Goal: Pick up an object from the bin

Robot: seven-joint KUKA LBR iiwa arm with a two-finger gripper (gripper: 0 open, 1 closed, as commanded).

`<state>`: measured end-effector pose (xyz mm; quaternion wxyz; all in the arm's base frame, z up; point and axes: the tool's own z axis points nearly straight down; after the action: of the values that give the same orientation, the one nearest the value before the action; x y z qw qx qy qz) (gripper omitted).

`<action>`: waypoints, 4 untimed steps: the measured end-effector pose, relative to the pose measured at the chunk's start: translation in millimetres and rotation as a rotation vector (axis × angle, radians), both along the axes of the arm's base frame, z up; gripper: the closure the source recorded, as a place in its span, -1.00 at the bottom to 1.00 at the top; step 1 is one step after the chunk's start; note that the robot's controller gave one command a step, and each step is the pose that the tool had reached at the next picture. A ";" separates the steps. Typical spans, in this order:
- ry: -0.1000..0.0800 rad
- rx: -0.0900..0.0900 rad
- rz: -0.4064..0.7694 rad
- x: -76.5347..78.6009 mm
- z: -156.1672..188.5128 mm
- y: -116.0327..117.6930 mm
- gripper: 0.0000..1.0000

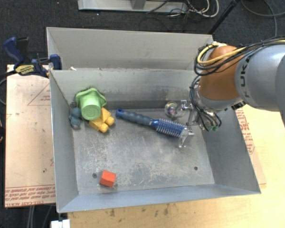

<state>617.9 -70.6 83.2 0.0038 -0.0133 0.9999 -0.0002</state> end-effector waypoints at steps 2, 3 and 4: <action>0.004 0.004 -0.001 -8.4 26.4 72.8 -1.00; 0.000 -0.001 -0.045 -8.5 -7.4 92.8 -1.00; 0.001 0.000 -0.044 -6.0 -4.0 92.7 -1.00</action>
Offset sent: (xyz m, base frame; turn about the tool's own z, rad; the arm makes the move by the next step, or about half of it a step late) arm -0.0110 0.0316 0.0168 0.0078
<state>612.0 22.1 79.1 0.0031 0.0085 1.0000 -0.0001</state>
